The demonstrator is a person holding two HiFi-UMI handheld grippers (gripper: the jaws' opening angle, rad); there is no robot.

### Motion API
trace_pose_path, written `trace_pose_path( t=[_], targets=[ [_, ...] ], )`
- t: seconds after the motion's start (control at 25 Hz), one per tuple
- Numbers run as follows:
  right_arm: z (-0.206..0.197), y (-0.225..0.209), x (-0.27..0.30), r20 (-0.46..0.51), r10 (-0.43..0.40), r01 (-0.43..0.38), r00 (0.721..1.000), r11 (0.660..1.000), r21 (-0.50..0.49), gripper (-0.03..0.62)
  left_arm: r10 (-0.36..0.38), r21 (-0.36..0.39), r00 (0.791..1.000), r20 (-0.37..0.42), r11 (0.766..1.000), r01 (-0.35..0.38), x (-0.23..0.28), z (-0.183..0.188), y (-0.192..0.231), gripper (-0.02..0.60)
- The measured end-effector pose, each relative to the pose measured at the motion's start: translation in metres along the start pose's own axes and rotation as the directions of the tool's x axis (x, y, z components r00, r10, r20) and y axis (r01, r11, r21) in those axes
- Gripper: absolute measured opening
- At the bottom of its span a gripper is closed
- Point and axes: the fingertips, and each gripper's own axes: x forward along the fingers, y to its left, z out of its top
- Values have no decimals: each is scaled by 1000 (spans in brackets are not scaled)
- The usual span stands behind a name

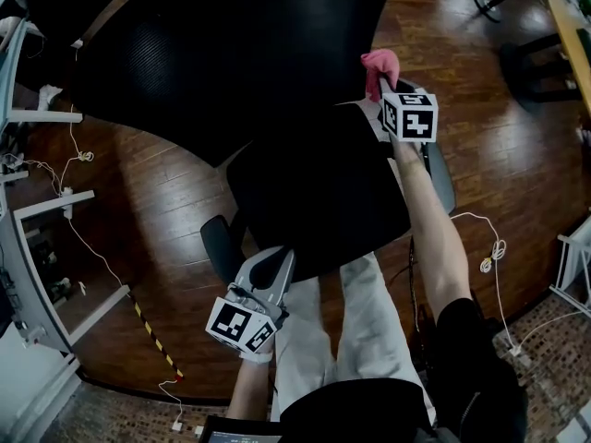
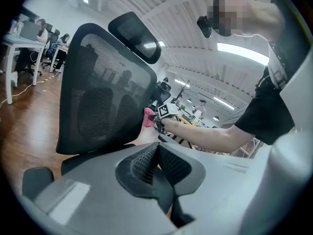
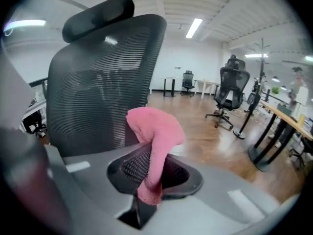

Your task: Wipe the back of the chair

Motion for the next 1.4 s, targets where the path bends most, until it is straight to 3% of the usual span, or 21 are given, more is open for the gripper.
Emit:
trace_pose_path(
  t=[0.08, 0.2, 0.48, 0.68, 0.96, 1.08, 1.24, 1.4],
  targets=[
    [-8, -15, -3, -11, -53, 54, 999, 998, 17, 44, -3, -4, 1000, -2, 1000, 3, -1, -2, -1, -12],
    [-17, -1, 2, -27, -43, 42, 999, 998, -36, 44, 4, -14, 1000, -2, 1000, -4, -6, -7, 1, -11],
    [-13, 114, 19, -21, 81, -84, 996, 966, -245, 44, 43, -34, 999, 11, 999, -42, -34, -15, 17, -11],
    [-11, 184, 22, -24, 161, -161, 987, 939, -303, 44, 87, -59, 996, 33, 995, -85, -55, -19, 35, -11],
    [-24, 292, 22, -38, 270, -262, 962, 877, -402, 44, 120, -101, 991, 65, 988, -113, -82, -36, 62, -12],
    [-35, 346, 15, -63, 373, -360, 926, 819, -447, 44, 126, -114, 990, 69, 987, -118, -85, -41, 65, -12],
    [-51, 420, 5, -121, 489, -474, 864, 706, -526, 44, 136, -107, 987, 87, 986, -127, -87, -41, 74, -11],
    [-76, 473, -8, -198, 594, -583, 780, 575, -574, 44, 149, -119, 985, 89, 983, -138, -82, -47, 79, -12]
  ],
)
